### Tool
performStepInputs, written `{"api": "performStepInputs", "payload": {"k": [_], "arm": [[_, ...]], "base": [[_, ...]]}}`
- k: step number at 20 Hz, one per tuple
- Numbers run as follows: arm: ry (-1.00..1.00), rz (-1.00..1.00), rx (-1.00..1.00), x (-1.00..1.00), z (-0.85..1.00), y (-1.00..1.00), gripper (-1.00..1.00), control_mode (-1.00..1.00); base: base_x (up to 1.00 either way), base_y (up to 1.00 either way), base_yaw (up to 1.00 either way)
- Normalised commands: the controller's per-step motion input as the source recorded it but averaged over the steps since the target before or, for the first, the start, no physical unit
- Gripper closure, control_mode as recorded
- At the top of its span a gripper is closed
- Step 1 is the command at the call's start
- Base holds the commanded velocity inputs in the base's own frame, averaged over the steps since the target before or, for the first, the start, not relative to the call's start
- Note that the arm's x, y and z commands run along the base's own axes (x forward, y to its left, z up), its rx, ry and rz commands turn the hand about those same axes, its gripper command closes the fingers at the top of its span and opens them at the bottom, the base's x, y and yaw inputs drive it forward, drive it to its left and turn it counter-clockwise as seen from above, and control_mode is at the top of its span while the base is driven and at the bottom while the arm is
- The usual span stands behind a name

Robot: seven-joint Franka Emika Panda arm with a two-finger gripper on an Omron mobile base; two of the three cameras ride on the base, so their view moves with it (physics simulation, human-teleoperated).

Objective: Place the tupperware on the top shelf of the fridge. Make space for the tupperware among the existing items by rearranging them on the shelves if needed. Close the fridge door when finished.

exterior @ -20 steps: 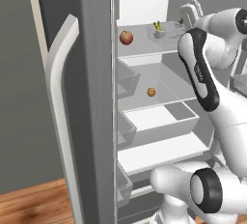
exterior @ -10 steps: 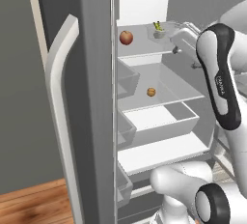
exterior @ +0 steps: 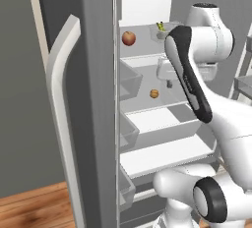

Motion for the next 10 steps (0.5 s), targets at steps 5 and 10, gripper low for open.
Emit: {"api": "performStepInputs", "payload": {"k": [5, 10], "arm": [[-0.16, 0.11, -0.18, -0.1, -1.0, 0.04, -1.0, -1.0], [-0.37, 0.12, -0.02, -0.33, -0.73, 0.0, -1.0, -1.0]], "base": [[0.0, 0.0, 0.0], [0.0, 0.0, 0.0]]}}
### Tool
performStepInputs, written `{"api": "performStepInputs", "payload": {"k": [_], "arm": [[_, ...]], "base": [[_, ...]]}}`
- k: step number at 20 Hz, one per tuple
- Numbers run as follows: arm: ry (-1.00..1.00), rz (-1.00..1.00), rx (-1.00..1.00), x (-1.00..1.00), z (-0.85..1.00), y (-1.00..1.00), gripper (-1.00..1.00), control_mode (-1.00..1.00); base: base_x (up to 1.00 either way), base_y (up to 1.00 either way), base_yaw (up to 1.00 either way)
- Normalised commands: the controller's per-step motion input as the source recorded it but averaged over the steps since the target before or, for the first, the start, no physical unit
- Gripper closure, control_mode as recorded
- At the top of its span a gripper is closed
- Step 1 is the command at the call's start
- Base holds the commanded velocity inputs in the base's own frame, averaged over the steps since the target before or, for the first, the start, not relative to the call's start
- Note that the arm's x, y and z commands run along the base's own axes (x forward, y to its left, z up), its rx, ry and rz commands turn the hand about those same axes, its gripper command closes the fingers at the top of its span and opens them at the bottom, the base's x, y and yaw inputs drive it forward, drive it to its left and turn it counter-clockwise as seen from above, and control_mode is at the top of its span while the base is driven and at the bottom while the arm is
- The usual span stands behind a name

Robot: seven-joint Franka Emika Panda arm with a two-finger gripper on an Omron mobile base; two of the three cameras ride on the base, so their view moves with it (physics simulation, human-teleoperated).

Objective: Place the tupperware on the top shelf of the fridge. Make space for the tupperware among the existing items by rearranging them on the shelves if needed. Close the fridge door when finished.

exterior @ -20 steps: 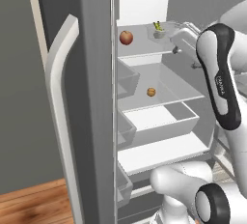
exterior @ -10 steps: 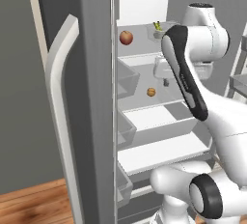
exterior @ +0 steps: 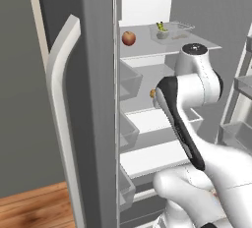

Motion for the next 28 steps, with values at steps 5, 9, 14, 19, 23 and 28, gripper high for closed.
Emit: {"api": "performStepInputs", "payload": {"k": [5, 9, 14, 19, 23, 28], "arm": [[-0.2, 0.1, 0.0, -0.4, -0.06, 0.0, -1.0, -1.0], [-0.01, 0.03, 0.0, -0.45, 0.0, 0.0, -1.0, -1.0], [0.0, 0.05, 0.0, -0.22, 0.0, -0.03, -1.0, -1.0], [0.0, 0.0, 0.0, 0.0, 0.0, -0.01, -1.0, -1.0], [0.0, 0.0, 0.0, 0.0, -0.01, 0.0, -1.0, 1.0], [0.0, 0.0, 0.0, 0.0, 0.0, 0.0, -1.0, 1.0]], "base": [[0.0, 0.0, 0.0], [0.0, 0.0, 0.0], [0.0, 0.0, 0.0], [0.0, 0.0, 0.0], [-0.08, 0.0, 0.11], [-0.17, -0.35, 0.26]]}}
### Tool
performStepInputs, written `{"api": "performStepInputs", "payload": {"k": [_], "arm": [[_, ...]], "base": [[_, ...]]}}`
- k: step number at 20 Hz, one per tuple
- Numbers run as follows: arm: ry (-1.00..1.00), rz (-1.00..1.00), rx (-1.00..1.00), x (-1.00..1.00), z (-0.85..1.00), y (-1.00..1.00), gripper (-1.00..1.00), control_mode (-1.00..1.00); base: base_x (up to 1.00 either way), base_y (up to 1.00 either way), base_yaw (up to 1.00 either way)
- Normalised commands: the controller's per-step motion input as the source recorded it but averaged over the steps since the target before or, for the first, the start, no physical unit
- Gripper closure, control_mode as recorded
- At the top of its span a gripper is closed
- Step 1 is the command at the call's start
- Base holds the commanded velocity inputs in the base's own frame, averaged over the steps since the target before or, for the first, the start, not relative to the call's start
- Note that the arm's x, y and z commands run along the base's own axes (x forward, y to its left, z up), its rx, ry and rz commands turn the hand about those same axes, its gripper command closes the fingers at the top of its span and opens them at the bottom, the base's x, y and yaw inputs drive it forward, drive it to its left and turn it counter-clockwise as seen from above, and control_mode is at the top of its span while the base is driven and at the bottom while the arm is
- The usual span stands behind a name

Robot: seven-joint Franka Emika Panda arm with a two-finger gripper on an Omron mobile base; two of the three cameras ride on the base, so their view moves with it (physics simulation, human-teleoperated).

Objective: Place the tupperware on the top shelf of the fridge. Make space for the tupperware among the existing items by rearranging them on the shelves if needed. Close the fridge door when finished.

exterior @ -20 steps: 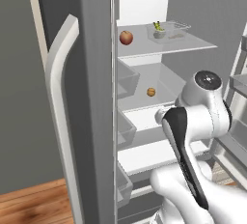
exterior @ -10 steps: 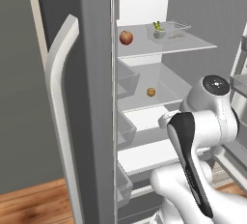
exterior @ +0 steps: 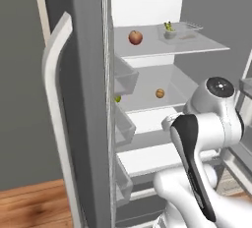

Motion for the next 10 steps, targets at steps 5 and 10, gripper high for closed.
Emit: {"api": "performStepInputs", "payload": {"k": [5, 10], "arm": [[0.0, 0.0, 0.0, 0.0, 0.0, 0.0, -1.0, 1.0], [0.0, 0.0, 0.0, 0.0, 0.0, 0.0, -1.0, 1.0]], "base": [[-0.42, -0.36, 0.21], [-0.68, 0.0, 0.16]]}}
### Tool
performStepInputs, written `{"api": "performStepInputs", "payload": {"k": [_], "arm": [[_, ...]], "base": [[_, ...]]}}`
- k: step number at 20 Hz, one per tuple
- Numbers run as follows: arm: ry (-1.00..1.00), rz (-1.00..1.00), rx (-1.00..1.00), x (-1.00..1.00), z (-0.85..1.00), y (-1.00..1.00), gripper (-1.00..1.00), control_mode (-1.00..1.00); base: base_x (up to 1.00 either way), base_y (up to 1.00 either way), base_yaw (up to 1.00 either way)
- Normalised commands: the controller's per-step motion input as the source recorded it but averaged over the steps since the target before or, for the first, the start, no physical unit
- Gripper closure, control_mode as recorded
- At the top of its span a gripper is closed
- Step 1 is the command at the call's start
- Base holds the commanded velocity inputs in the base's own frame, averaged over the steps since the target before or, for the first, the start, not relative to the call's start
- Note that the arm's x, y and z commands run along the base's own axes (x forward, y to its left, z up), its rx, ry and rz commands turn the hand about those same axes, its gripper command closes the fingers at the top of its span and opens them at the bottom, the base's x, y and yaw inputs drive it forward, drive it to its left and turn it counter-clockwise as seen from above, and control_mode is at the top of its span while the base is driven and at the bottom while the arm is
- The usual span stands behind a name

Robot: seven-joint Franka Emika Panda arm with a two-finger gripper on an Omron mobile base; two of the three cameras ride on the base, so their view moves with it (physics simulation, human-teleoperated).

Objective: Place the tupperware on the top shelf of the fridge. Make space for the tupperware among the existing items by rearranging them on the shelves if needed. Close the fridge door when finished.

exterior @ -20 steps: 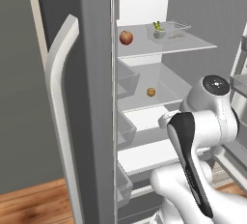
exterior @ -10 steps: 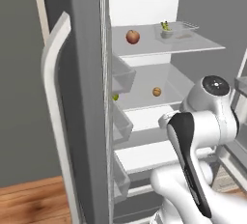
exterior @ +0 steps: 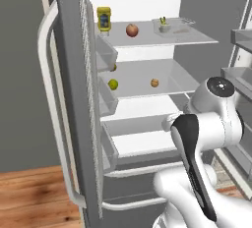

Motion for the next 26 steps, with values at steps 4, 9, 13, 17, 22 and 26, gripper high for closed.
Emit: {"api": "performStepInputs", "payload": {"k": [4, 9, 13, 17, 22, 26], "arm": [[0.0, 0.0, 0.0, 0.0, 0.0, 0.0, -1.0, 1.0], [0.0, 0.0, 0.0, 0.0, 0.0, 0.0, -1.0, 1.0], [0.0, 0.0, 0.0, 0.0, 0.0, 0.0, -1.0, 1.0], [0.0, 0.0, 0.0, 0.0, 0.0, 0.0, -1.0, 1.0], [0.0, 0.0, 0.0, 0.0, 0.0, 0.0, -1.0, 1.0], [0.0, 0.0, 0.0, 0.0, 0.0, 0.0, -1.0, 1.0]], "base": [[-0.69, 0.0, 0.12], [-0.52, -0.06, 0.04], [0.22, -0.09, -0.03], [0.42, 0.0, -0.14], [0.08, 0.0, -0.16], [0.0, 0.0, -0.14]]}}
